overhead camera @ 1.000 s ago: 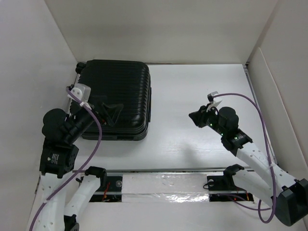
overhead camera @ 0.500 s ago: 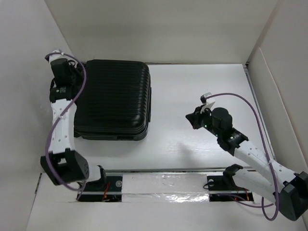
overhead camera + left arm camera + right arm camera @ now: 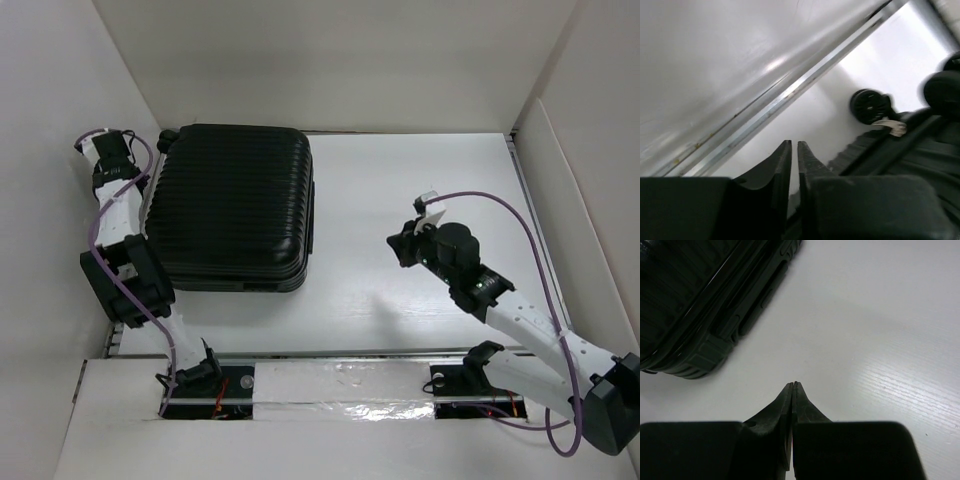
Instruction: Pack the luggage
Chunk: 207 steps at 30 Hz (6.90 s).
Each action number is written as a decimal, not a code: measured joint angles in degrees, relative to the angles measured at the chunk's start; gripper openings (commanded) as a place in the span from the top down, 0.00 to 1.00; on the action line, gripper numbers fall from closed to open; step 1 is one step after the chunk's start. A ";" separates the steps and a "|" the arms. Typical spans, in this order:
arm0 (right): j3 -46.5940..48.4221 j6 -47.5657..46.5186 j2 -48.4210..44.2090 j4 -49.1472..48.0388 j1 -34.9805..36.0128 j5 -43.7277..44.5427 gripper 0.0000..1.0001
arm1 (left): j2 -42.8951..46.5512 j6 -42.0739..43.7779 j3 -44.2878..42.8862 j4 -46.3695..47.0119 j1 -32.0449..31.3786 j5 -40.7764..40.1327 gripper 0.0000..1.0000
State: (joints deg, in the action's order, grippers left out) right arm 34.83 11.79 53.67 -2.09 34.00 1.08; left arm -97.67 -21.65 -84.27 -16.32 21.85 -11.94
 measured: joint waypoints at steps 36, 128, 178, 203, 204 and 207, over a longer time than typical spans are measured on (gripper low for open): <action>0.42 2.58 -6.16 2.01 -6.19 15.06 0.39 | 34.86 -19.65 57.51 20.37 -32.15 18.34 1.00; 2.67 6.21 -17.31 21.14 6.99 1.44 0.05 | -8.66 -28.87 14.14 42.77 -22.62 20.00 0.27; 11.41 2.10 9.99 29.05 -4.33 -1.05 0.86 | 26.21 -30.29 60.39 67.28 -31.39 -11.52 1.00; 60.46 -10.38 52.76 14.47 -10.86 -6.14 0.61 | 42.10 -20.35 65.96 48.78 -94.82 -34.32 1.00; 61.33 -10.25 53.11 15.37 -10.51 -7.89 0.58 | 40.11 -19.93 64.92 49.68 -94.86 -33.94 1.00; 61.88 -10.69 52.48 17.29 -10.40 -10.32 0.44 | 35.65 -18.38 61.96 50.62 -94.79 -33.18 1.00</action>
State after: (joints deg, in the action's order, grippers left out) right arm 96.71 1.10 106.15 15.20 23.59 -9.23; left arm -62.02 -40.03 -22.31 34.30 -72.95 -45.12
